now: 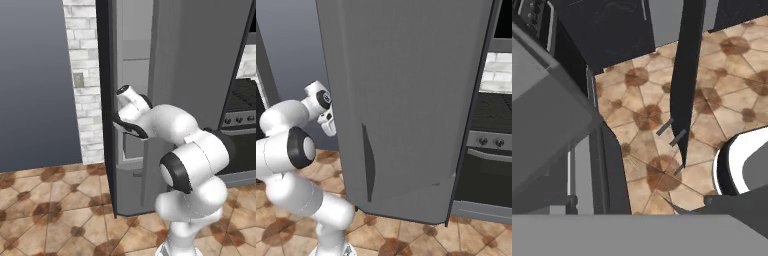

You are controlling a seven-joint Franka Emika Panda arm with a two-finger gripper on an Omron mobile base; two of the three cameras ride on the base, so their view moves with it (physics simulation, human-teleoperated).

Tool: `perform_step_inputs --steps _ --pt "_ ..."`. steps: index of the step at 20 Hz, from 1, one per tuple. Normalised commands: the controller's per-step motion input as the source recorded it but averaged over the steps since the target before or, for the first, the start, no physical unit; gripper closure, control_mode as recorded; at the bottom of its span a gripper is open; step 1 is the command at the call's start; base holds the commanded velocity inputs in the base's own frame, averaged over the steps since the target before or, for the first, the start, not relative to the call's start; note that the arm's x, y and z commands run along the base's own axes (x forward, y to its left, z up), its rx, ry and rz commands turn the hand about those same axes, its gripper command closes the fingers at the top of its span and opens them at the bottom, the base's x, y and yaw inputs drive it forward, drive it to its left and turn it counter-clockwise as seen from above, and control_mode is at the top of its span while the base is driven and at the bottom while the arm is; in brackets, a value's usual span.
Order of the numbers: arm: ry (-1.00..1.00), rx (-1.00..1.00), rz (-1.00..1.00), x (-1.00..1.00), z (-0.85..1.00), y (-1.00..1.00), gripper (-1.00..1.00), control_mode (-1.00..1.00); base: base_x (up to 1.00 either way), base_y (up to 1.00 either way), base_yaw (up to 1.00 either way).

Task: Retrieve the sausage and cheese from the fridge and place them on the cutting board on the counter.

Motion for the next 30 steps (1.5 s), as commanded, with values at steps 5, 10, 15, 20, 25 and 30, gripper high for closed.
perform_step_inputs --steps 5,10,15,20,25,30 --pt "-0.04 0.03 -0.31 -0.44 0.01 -0.35 -1.00 -1.00 0.00 0.00 0.00" --pt "-0.03 0.00 -0.23 -0.48 0.03 -0.47 -1.00 -1.00 0.00 0.00 0.00" --pt "0.00 0.00 -0.19 -0.50 0.06 -0.56 -1.00 -1.00 0.00 0.00 0.00" --pt "0.00 0.00 -0.20 -0.44 0.10 -0.59 -1.00 -1.00 0.00 0.00 0.00" --pt "0.00 0.00 -0.20 -0.36 0.15 -0.66 -1.00 -1.00 0.00 0.00 0.00" --pt "0.00 0.00 -0.18 -0.34 0.17 -0.70 -1.00 -1.00 0.00 0.00 0.00"
